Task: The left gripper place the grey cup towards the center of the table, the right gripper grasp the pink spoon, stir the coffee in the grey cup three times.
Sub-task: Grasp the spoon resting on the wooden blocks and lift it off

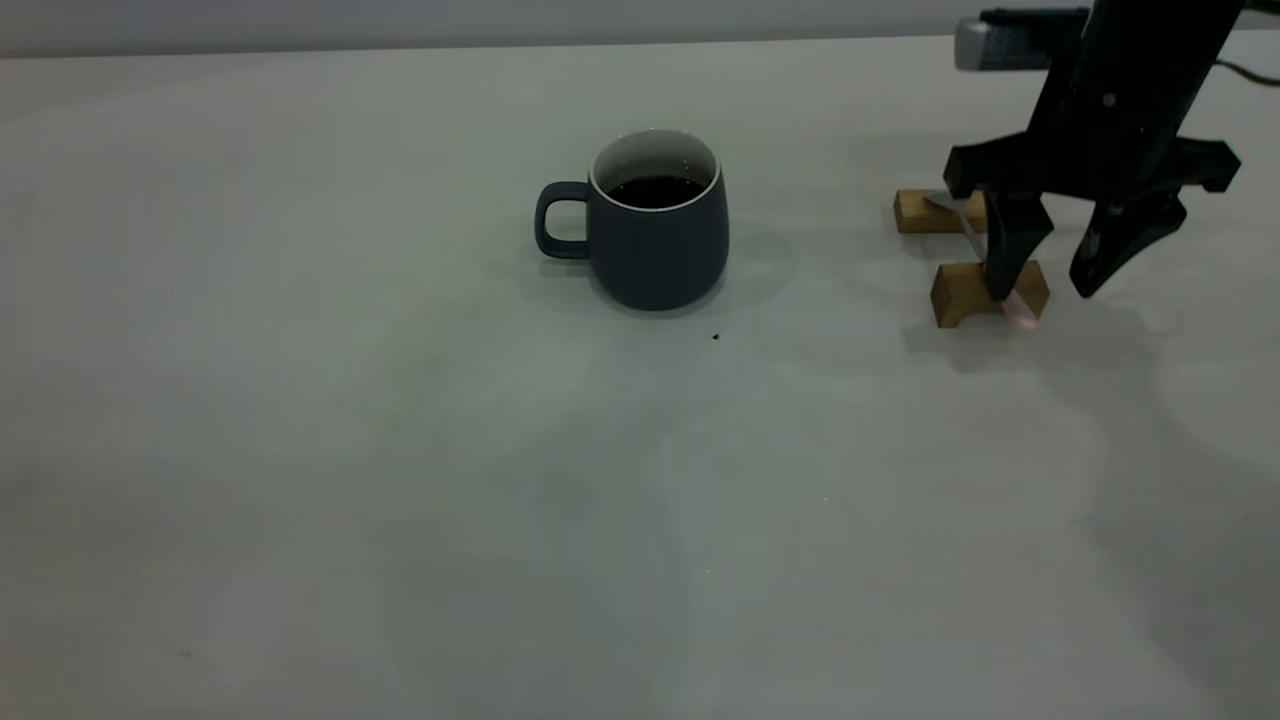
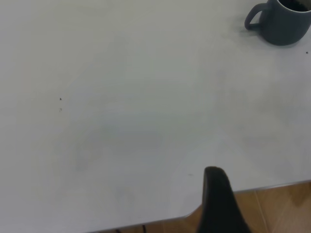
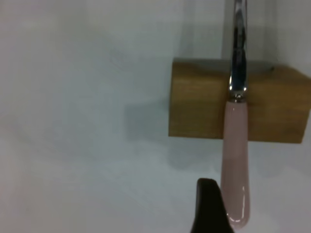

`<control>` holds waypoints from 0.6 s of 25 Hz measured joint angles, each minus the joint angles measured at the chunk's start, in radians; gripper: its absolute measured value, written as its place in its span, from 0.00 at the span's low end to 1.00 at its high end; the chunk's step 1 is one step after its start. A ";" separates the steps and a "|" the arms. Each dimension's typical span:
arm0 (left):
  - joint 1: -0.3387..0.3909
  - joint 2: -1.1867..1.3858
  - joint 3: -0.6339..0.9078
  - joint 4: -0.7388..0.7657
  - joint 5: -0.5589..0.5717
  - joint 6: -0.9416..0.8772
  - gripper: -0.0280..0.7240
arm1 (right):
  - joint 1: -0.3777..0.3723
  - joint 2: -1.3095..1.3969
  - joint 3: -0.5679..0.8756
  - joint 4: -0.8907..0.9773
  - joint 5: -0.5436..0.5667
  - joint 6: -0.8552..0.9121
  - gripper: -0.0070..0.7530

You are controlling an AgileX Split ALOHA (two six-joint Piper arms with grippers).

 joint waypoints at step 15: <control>0.000 0.000 0.000 0.000 0.000 0.000 0.73 | 0.000 0.084 -0.001 0.000 -0.062 0.005 0.68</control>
